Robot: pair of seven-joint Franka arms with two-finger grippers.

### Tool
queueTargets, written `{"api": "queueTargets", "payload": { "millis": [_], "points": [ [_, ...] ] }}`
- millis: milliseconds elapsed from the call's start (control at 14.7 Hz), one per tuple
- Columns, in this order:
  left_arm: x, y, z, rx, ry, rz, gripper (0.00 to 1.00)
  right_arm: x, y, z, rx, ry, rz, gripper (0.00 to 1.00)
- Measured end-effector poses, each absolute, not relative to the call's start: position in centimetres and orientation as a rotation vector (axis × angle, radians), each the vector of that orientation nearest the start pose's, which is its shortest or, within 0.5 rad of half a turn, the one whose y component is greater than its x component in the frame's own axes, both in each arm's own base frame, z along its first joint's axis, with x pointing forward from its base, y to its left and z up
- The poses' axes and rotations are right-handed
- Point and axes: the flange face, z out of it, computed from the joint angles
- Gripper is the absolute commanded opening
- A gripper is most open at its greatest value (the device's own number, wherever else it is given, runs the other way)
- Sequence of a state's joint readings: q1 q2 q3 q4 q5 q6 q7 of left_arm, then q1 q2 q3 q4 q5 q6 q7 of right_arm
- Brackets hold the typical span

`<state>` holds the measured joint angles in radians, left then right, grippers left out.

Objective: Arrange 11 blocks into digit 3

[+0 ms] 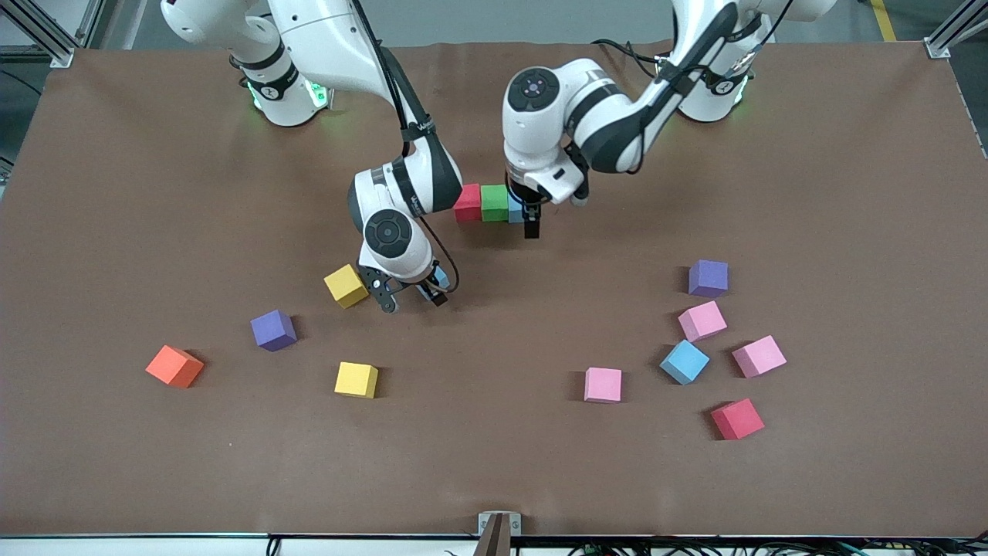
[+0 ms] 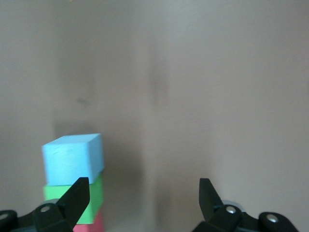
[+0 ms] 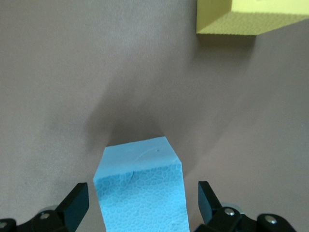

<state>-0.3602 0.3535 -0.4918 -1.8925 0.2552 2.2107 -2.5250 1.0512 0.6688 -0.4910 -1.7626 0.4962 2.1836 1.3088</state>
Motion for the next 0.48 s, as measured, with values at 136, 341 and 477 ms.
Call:
{"api": "queueTargets", "payload": {
  "millis": [136,341,477],
  "points": [
    [47.7,-42.2,35.8,-2.286,-2.191,-0.070,1.00,52.2,37.8,20.8,-2.807,1.530,0.234,0.85],
    [54.1,-37.4,37.1,-2.330,-2.152,-0.062,1.00,52.1,37.7,20.6,-2.809,1.533,0.238,0.69],
    [57.9,-34.1,36.7,-2.365,-2.125,-0.070,1.00,52.0,37.5,20.2,-2.811,1.538,0.237,0.55]
  ]
}}
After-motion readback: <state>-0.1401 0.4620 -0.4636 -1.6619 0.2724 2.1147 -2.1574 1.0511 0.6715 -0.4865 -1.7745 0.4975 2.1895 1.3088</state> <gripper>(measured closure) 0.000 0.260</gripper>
